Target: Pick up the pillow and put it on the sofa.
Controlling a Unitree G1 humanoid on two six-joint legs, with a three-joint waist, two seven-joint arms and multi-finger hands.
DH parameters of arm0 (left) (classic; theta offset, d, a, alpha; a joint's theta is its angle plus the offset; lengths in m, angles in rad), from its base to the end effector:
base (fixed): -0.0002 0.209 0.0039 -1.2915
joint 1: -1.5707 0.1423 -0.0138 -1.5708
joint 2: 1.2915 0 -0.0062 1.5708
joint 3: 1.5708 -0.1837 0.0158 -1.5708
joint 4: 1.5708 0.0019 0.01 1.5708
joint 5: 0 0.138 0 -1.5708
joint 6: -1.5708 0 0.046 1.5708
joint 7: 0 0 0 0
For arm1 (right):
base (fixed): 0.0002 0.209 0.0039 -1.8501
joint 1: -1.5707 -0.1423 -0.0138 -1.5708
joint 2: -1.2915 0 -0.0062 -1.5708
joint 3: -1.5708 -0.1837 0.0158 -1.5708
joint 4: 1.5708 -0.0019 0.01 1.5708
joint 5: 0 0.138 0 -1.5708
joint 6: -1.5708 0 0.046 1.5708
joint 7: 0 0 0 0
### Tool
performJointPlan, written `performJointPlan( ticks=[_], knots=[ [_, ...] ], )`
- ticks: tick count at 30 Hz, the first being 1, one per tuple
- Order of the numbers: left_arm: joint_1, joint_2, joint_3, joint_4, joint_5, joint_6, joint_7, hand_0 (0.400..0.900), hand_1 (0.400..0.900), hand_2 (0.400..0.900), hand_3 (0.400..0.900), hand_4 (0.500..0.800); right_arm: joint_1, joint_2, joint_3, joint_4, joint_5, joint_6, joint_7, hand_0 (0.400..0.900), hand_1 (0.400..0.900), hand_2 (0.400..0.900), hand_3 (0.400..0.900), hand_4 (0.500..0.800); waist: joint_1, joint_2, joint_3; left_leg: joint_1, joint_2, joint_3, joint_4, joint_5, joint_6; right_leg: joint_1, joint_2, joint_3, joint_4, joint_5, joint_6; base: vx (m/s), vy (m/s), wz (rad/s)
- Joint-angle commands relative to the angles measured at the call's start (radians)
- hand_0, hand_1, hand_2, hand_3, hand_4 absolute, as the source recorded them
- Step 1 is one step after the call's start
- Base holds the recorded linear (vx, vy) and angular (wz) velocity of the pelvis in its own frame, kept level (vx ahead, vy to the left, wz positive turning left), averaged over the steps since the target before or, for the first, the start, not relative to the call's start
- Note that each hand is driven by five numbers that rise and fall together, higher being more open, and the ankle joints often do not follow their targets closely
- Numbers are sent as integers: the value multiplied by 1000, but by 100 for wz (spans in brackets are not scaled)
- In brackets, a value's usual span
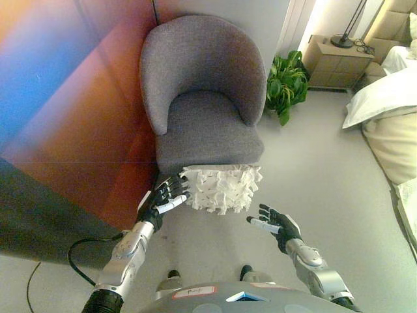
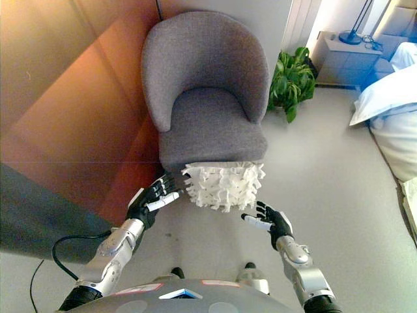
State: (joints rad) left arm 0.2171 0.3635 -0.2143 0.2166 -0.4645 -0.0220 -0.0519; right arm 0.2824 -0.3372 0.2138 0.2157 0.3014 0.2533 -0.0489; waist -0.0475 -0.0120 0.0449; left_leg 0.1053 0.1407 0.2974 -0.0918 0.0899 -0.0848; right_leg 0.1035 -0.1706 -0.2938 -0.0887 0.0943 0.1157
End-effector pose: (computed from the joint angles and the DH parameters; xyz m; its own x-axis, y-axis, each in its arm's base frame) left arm 0.1357 0.2022 -0.0273 0.8901 -0.1124 -0.4418 0.0625 0.9901 -0.1259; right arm 0.1095 -0.1989 -0.0461 0.6999 -0.0079 -0.7142 -0.0355 0.9983 -0.0458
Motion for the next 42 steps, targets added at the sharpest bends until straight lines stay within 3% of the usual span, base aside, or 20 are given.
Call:
performJointPlan(
  ticks=[1,26,31,36,39,42],
  knots=[
    [-67,42,12,-76,14,-91,-21,900,900,900,900,800,-82,-10,-1,-73,-20,-53,-3,900,900,900,900,800,9,-23,16,61,13,-7,5,-88,9,25,-14,4,1,-11,47,0,0,0],
    [-56,52,21,-84,32,-86,-13,900,900,900,900,800,-74,-13,2,-82,-12,-65,3,900,900,900,900,800,3,-17,28,75,28,7,5,-81,7,29,-1,13,1,-20,31,12,-25,0],
    [-54,59,14,-89,7,-91,-7,900,900,900,900,800,-79,-33,0,-77,-11,-83,1,900,900,900,900,800,3,-20,48,59,72,-8,24,-43,-18,27,37,32,1,-35,-5,36,-174,0],
    [-58,50,4,-91,-3,-117,-2,900,900,900,900,800,-104,-65,6,-56,-2,-101,14,900,900,900,900,800,6,-47,93,-50,138,-71,326,9,-31,0,60,50,19,-33,-56,12,-207,-14],
    [-24,47,16,-91,-4,-136,-6,900,900,900,900,800,-91,-81,9,-46,-4,-121,41,900,900,900,900,800,19,-62,122,-143,143,-113,535,37,-17,11,71,70,38,-40,-86,148,-159,-27],
    [-10,47,34,-94,-16,-121,-17,900,900,900,900,800,-73,-80,0,-43,-3,-128,45,900,900,900,900,800,34,-56,133,-183,129,-132,485,64,-19,42,77,89,49,-61,-78,278,10,-15]
  ],
)
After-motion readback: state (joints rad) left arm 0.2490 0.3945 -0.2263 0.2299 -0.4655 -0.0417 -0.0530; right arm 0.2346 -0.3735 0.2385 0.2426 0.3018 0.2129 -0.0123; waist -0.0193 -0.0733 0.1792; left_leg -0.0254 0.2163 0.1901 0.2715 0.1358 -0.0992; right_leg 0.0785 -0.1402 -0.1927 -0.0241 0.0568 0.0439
